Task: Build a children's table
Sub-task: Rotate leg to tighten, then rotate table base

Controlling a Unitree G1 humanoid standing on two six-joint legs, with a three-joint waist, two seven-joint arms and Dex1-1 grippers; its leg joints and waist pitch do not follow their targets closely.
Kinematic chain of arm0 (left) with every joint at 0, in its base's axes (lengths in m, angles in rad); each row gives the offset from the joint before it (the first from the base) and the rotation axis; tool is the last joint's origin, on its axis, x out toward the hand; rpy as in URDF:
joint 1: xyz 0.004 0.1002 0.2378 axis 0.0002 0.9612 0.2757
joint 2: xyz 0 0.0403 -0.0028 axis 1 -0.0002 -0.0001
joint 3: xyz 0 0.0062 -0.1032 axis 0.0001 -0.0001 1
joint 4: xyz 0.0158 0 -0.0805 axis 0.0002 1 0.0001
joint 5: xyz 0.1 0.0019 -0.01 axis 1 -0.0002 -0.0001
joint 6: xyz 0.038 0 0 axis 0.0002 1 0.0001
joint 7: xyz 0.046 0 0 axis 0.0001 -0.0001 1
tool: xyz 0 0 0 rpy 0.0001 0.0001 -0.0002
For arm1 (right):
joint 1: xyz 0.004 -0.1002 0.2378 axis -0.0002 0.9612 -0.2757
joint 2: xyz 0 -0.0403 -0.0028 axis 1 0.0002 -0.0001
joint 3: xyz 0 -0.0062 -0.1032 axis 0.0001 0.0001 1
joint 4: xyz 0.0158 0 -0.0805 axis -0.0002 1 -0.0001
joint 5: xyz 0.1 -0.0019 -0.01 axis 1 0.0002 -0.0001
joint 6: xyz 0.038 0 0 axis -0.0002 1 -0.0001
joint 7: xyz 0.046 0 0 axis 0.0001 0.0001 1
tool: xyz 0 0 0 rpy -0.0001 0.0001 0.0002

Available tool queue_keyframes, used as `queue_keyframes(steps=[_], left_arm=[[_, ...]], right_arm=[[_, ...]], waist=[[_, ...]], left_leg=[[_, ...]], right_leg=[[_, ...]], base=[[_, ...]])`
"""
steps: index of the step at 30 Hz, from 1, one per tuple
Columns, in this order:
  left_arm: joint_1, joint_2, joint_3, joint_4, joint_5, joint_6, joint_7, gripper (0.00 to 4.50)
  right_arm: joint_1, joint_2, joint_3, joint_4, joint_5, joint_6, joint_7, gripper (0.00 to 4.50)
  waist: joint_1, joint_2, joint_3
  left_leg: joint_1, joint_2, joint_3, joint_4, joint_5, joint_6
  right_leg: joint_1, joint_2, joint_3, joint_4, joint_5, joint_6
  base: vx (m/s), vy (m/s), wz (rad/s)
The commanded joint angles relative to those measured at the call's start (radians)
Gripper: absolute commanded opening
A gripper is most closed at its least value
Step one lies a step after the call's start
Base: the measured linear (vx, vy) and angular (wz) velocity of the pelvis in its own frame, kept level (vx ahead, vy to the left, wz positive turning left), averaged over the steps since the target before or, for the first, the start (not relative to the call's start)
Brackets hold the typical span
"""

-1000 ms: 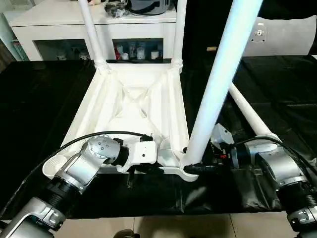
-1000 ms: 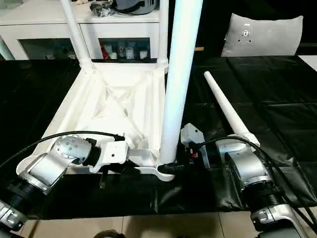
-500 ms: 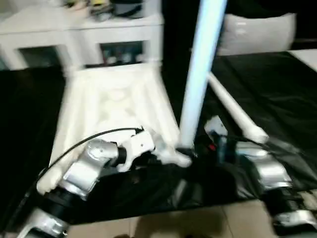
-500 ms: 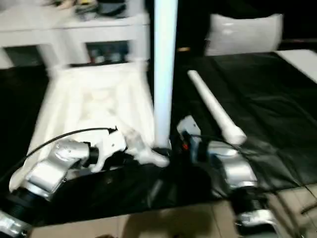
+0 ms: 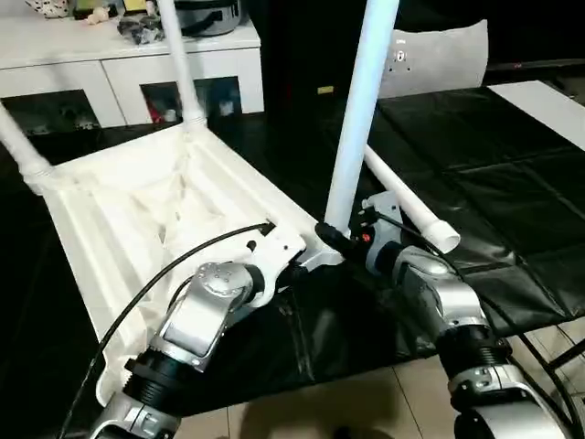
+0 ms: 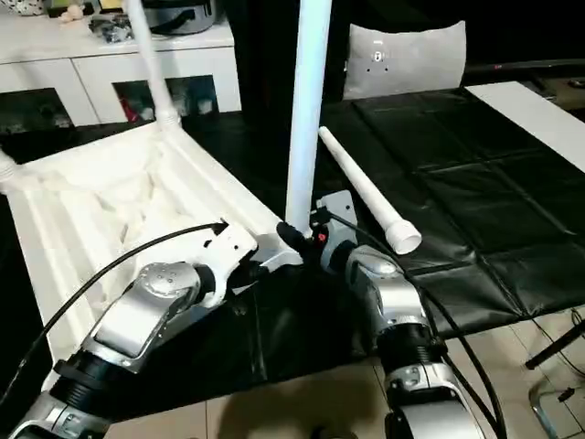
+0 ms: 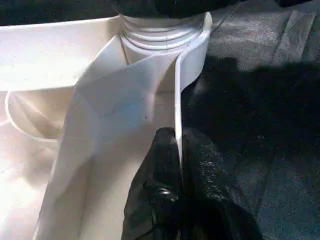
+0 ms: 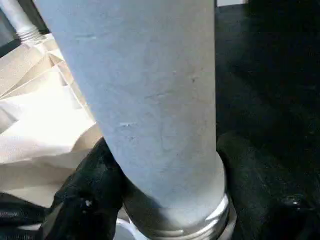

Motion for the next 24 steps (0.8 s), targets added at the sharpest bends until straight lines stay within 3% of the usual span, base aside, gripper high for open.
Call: queue_keyframes(steps=[1, 3, 7, 9, 10, 13, 18, 19, 24], left_arm=[[-0.051, -0.007, 0.023, -0.074, 0.007, -0.015, 0.047, 0.00], [-0.052, -0.009, 0.022, -0.075, 0.008, -0.009, 0.052, 0.00], [-0.060, 0.001, 0.024, -0.060, 0.015, -0.008, 0.057, 0.00], [-0.065, 0.010, 0.026, -0.053, 0.016, -0.010, 0.057, 0.00], [-0.068, 0.017, 0.026, -0.047, 0.017, -0.011, 0.054, 0.00], [-0.071, 0.027, 0.026, -0.043, 0.016, -0.010, 0.047, 0.00], [-0.066, 0.030, 0.013, -0.063, -0.019, 0.040, -0.004, 0.00], [-0.064, 0.025, 0.020, -0.072, -0.036, 0.046, -0.014, 0.28], [-0.065, 0.026, 0.045, -0.098, -0.061, -0.006, -0.008, 0.62]], right_arm=[[0.037, -0.003, 0.028, 0.020, -0.006, 0.023, 0.049, 3.29], [0.041, -0.017, 0.028, 0.008, -0.002, 0.012, 0.067, 3.43], [0.085, -0.108, 0.015, -0.103, 0.041, -0.020, 0.198, 3.72], [0.105, -0.148, 0.005, -0.150, 0.074, 0.002, 0.260, 3.78], [0.119, -0.176, -0.005, -0.178, 0.095, 0.019, 0.298, 4.06], [0.143, -0.225, -0.013, -0.221, 0.112, 0.027, 0.352, 4.25], [0.212, -0.291, -0.031, -0.349, 0.160, 0.072, 0.402, 4.46], [0.226, -0.290, -0.026, -0.368, 0.154, 0.075, 0.389, 4.50], [0.245, -0.251, 0.029, -0.384, 0.102, 0.076, 0.327, 4.50]], waist=[[0.007, -0.003, -0.062], [0.017, -0.004, -0.065], [0.035, -0.007, -0.069], [0.043, -0.011, -0.075], [0.045, -0.012, -0.077], [0.056, -0.015, -0.084], [0.079, -0.014, -0.077], [0.080, -0.014, -0.078], [0.082, -0.010, -0.074]], left_leg=[[0.014, 0.031, -0.020, -0.079, -0.466, 0.031], [0.007, 0.034, -0.017, -0.081, -0.417, 0.043], [0.003, 0.035, -0.009, -0.078, -0.351, 0.068], [-0.009, 0.033, -0.008, -0.075, -0.280, 0.089], [-0.009, 0.032, -0.007, -0.072, -0.263, 0.096], [-0.022, 0.030, -0.003, -0.060, -0.166, 0.128], [-0.015, 0.034, 0.002, -0.060, -0.157, 0.129], [-0.014, 0.035, 0.001, -0.062, -0.160, 0.125], [-0.006, 0.039, -0.003, -0.066, -0.226, 0.090]], right_leg=[[0.036, -0.069, 0.040, -0.083, -0.528, -0.080], [0.040, -0.068, 0.048, -0.070, -0.459, -0.117], [0.045, -0.065, 0.058, -0.060, -0.387, -0.141], [0.055, -0.065, 0.059, -0.051, -0.342, -0.148], [0.055, -0.065, 0.059, -0.049, -0.333, -0.149], [0.050, -0.060, 0.060, -0.036, -0.262, -0.169], [0.043, -0.056, 0.058, -0.046, -0.328, -0.142], [0.043, -0.056, 0.056, -0.046, -0.335, -0.141], [0.036, -0.058, 0.054, -0.055, -0.391, -0.135]], base=[[0.000, 0.000, 0.00], [0.000, 0.000, 0.00], [0.000, 0.000, 0.00], [0.000, 0.000, 0.00], [0.000, 0.000, 0.00], [0.000, 0.000, 0.00], [0.000, 0.000, 0.00], [0.000, 0.000, 0.00], [0.000, 0.000, 0.00]])
